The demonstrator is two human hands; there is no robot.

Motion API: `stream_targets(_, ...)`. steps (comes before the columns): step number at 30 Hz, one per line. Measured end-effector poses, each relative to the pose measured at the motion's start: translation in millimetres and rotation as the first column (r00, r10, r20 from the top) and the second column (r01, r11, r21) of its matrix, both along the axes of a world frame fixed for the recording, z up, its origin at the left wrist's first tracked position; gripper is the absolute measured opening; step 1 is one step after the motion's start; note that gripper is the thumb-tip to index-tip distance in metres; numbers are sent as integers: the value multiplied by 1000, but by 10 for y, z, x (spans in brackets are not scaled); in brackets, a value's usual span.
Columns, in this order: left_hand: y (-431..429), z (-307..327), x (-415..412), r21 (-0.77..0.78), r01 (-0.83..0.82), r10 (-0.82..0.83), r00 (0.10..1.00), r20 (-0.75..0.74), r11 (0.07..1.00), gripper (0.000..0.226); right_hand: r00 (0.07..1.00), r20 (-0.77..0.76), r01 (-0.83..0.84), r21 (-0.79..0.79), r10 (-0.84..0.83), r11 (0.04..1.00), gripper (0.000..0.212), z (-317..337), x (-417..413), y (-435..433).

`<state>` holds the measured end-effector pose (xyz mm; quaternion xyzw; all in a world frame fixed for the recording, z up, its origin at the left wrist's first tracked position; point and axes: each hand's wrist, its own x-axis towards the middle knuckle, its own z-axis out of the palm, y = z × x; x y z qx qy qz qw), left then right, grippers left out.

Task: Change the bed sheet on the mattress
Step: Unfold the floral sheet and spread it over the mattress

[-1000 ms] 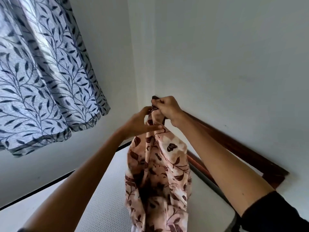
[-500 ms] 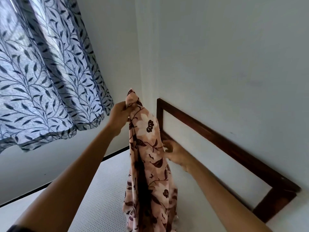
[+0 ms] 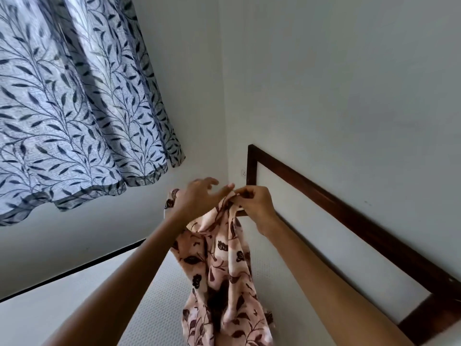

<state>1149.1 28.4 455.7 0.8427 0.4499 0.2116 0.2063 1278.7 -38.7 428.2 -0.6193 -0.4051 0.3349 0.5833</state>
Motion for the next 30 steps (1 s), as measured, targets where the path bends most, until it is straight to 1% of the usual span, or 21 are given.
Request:
stream_targets(1, -69, -58, 8, -156, 76, -69, 996, 51, 985, 59, 1000, -25, -3, 1, 3, 1000, 18, 54, -50, 45)
stream_targets(2, -90, -121, -3, -279, 153, -114, 982, 154, 948, 48, 998, -59, -18, 1, 18, 1000, 22, 110, -92, 77)
stream_targets(3, -67, -156, -29, -353, 202, -107, 957, 269, 914, 35, 993, -103, -50, 0, 50, 999, 22, 164, -106, 85)
stream_targets(4, -22, -162, -77, -386, 221, -80, 934, 348, 896, 23, 980, -170, -103, 3, 102, 995, 18, 209, -122, 77)
stream_targets(5, 37, -157, -126, -379, 218, -65, 924, 377, 899, 14, 958, -238, -164, 9, 161, 986, 13, 233, -122, 59)
stream_targets(7, 110, -147, -181, -322, 187, -66, 934, 351, 928, 7, 917, -334, -223, 28, 219, 975, 14, 204, -135, 34)
stream_targets(8, 109, -141, -177, -291, 163, -62, 944, 325, 943, 6, 917, -346, -198, 35, 197, 980, 17, 154, -149, 35)
stream_targets(10, 103, -144, -156, -241, 96, -13, 945, 327, 966, 11, 958, -276, -70, 52, 82, 996, 20, 7, -174, 47)
stream_targets(12, 92, -101, -153, -234, 39, 63, 908, 414, 972, 22, 994, -106, 25, 35, -21, 999, 23, -223, -143, 34)
stream_targets(13, 90, -62, -167, -244, 28, 91, 884, 459, 969, 24, 1000, -14, 18, -5, -18, 1000, 26, -362, -113, 9)
stream_targets(15, 116, 25, -206, -266, 18, 131, 837, 531, 964, 20, 985, 142, -78, -157, 101, 984, 34, -725, -71, -25)
stream_targets(17, 171, 123, -273, -246, -6, 149, 808, 569, 969, 10, 953, 242, -109, -289, 183, 951, 36, -1065, -83, -18)
stream_targets(18, 195, 177, -307, -223, -23, 151, 802, 578, 975, 9, 946, 271, -94, -305, 181, 948, 33, -1190, -96, -3)
stream_targets(20, 245, 287, -378, -199, -52, 166, 769, 617, 979, 13, 938, 297, -88, -300, 180, 950, 24, -1339, -142, 40)
stream_targets(21, 268, 348, -419, -186, -73, 177, 747, 641, 980, 16, 928, 318, -95, -307, 196, 947, 12, -1360, -167, 55)
stream_targets(22, 282, 414, -468, -168, -109, 194, 725, 661, 980, 18, 920, 328, -110, -313, 217, 943, 10, -1365, -194, 82)
stream_targets(24, 334, 520, -569, -122, -216, 241, 694, 679, 969, 22, 925, 310, -104, -353, 222, 930, 31, -1359, -225, 148)
stream_targets(26, 410, 560, -681, -86, -368, 333, 686, 647, 926, 24, 938, 301, -60, -352, 173, 934, 30, -1239, -227, 221)
stream_targets(28, 451, 490, -768, -152, -485, 462, 621, 634, 861, 28, 955, 286, -7, -251, 81, 968, 21, -1039, -225, 292)
stream_targets(29, 455, 415, -808, -222, -472, 494, 594, 635, 853, 31, 962, 271, 11, -183, 40, 983, 18, -909, -241, 322)
stream_targets(30, 449, 313, -835, -271, -422, 491, 601, 631, 865, 32, 964, 264, 9, -105, 19, 994, 15, -775, -253, 347)
